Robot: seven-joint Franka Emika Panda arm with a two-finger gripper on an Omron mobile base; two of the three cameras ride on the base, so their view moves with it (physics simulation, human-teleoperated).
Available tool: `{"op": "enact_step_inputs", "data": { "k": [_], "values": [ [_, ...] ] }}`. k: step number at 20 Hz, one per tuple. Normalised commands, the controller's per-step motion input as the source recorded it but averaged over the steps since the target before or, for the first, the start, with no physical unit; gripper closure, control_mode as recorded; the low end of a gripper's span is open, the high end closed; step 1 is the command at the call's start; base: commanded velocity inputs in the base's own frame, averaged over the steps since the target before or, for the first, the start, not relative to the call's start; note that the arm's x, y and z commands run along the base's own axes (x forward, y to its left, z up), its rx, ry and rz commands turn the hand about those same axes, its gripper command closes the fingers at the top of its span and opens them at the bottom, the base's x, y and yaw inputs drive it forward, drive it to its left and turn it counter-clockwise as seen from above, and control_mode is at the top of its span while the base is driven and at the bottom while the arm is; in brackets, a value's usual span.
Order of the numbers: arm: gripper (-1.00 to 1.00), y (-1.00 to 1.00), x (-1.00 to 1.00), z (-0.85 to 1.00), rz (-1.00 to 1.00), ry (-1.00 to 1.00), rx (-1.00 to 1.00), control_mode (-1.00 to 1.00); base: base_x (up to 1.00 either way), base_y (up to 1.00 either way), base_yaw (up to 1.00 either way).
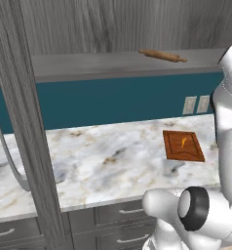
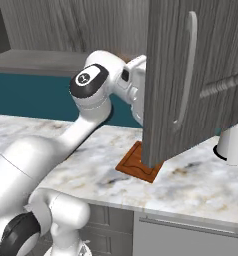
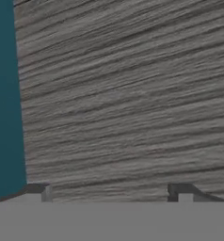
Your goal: Open the cabinet, retrieve the rolling pin, and place it next to the meat on the cutting board to prepare for tenderizing.
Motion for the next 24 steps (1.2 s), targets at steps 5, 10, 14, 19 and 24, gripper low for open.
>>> {"op": "enact_step_inputs", "data": {
  "k": [5, 10, 14, 19, 24],
  "values": [
    [-1.00, -0.99, -0.51, -0.03, -0.10, 0.03, 0.07, -1.00, 0.00, 0.00, 0.00],
    [-1.00, -0.97, -0.37, -0.06, -0.09, 0.04, 0.07, -1.00, 0.00, 0.00, 0.00],
    [-1.00, -0.88, -0.13, -0.07, -0.04, 0.02, 0.06, -1.00, 0.00, 0.00, 0.00],
    [-1.00, -0.40, -0.02, -0.11, 0.00, 0.01, 0.03, -1.00, 0.00, 0.00, 0.00],
    [-1.00, 0.40, -0.20, -0.04, 0.10, 0.00, 0.00, -1.00, 0.00, 0.00, 0.00]
  ]
}}
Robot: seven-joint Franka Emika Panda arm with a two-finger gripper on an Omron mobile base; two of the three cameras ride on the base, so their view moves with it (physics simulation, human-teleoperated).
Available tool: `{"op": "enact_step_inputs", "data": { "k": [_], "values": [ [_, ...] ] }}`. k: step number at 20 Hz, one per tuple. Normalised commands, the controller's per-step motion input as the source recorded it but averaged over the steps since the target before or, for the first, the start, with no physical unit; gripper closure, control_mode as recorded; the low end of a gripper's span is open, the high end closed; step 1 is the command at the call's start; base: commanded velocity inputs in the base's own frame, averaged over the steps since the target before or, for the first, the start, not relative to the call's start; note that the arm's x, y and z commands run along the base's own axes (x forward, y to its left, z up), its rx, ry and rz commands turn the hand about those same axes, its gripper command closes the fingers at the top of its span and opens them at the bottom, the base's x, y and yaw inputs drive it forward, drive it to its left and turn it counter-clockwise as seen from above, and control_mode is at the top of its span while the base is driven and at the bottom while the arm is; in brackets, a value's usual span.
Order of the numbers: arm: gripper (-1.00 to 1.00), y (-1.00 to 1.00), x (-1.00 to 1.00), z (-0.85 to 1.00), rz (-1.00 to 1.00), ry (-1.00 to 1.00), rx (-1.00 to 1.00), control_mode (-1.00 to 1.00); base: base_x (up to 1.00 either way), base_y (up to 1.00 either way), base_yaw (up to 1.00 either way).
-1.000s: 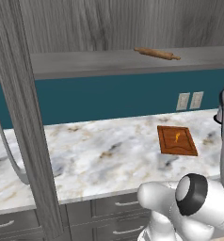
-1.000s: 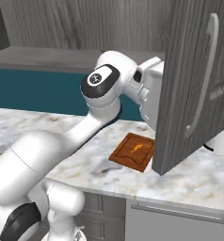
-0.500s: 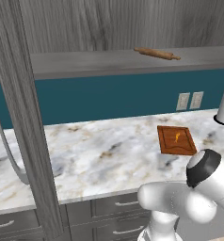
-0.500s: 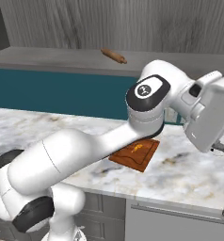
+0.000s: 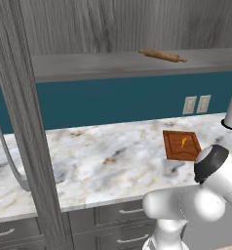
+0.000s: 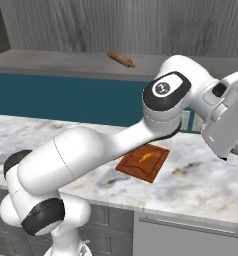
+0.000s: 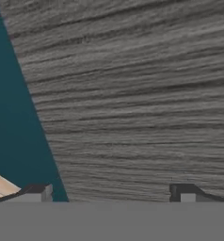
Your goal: Open the cabinet, retrieve the rolling pin, and place it next to the meat on the cutting board to prepare for tenderizing.
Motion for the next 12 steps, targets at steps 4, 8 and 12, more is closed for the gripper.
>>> {"op": "enact_step_inputs", "data": {
  "k": [4, 8, 12],
  "values": [
    [-1.00, 0.80, 0.12, 0.00, 0.08, 0.00, 0.00, -1.00, 0.00, 0.00, 0.00],
    [-1.00, 0.93, 0.23, 0.00, 0.06, -0.05, 0.00, -1.00, 0.00, 0.00, 0.00],
    [-1.00, 0.91, 0.06, 0.00, 0.11, -0.13, 0.02, -1.00, 0.00, 0.00, 0.00]
  ]
}}
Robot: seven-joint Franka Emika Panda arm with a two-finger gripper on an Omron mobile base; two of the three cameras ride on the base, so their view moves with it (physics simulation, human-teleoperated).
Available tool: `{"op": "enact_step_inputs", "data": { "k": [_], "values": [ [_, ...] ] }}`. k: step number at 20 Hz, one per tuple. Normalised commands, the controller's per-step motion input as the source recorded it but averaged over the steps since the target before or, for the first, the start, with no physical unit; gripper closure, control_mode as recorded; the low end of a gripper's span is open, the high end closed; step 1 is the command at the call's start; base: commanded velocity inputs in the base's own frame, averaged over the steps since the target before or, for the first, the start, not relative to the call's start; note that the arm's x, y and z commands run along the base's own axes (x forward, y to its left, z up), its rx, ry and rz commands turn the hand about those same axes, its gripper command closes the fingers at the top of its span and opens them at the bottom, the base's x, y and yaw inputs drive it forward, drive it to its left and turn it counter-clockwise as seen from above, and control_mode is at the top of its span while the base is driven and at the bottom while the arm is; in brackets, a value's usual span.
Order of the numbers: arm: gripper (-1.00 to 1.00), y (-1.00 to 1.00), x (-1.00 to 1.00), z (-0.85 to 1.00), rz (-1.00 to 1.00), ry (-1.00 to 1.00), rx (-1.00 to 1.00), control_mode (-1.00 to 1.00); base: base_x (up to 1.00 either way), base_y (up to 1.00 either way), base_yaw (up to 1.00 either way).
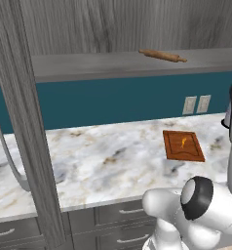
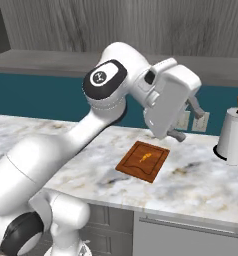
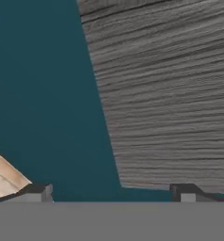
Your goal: Open the cabinet, retrieve the rolling pin, and place it next to the meat on the cutting board to prepare for tenderizing.
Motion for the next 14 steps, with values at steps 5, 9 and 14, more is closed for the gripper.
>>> {"op": "enact_step_inputs", "data": {
  "k": [5, 9, 14],
  "values": [
    [-1.00, 0.82, 0.00, 0.01, 0.14, -0.12, 0.09, -1.00, 0.00, 0.00, 0.00],
    [-1.00, 0.82, 0.00, 0.02, 0.17, -0.16, 0.10, -1.00, 0.00, 0.00, 0.00],
    [-1.00, 0.74, 0.00, 0.06, 0.20, -0.22, 0.11, -1.00, 0.00, 0.00, 0.00]
  ]
}}
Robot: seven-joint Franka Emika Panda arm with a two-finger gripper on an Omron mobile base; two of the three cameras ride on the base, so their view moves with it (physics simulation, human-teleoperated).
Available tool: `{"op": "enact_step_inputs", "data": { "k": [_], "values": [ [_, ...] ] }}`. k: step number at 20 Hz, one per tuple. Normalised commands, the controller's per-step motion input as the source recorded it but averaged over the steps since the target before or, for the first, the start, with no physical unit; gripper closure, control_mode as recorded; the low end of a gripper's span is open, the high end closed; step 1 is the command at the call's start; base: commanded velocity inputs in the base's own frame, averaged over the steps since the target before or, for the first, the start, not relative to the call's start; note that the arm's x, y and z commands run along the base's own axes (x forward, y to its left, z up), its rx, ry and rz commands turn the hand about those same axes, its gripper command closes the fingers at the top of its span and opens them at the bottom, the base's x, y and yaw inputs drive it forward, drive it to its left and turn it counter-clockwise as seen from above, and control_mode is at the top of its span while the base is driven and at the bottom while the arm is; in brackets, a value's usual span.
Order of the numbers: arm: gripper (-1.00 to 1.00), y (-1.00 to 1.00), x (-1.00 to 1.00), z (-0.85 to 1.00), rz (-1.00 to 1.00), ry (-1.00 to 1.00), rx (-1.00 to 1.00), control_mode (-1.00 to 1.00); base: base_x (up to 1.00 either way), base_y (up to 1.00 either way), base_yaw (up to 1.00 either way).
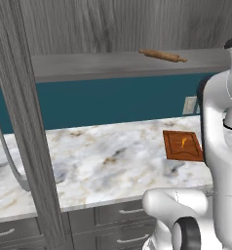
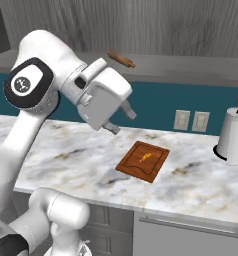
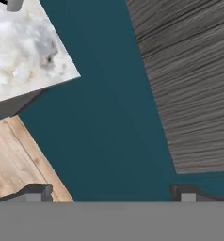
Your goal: Open the cabinet, retrieve the rolling pin, and place it next to the meat on the cutting board to prepare for tenderizing.
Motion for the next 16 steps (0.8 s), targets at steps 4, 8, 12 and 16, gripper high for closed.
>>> {"op": "enact_step_inputs", "data": {
  "k": [4, 8, 12, 16],
  "values": [
    [-1.00, 0.55, 0.07, 0.21, 0.21, -0.22, 0.11, -1.00, 0.00, 0.00, 0.00],
    [-1.00, 0.54, 0.12, 0.18, 0.23, -0.21, 0.09, -1.00, 0.00, 0.00, 0.00],
    [-1.00, 0.55, 0.00, 0.12, 0.28, -0.29, 0.06, -1.00, 0.00, 0.00, 0.00],
    [-1.00, 0.45, 0.01, 0.07, 0.34, -0.36, 0.07, -1.00, 0.00, 0.00, 0.00]
  ]
}}
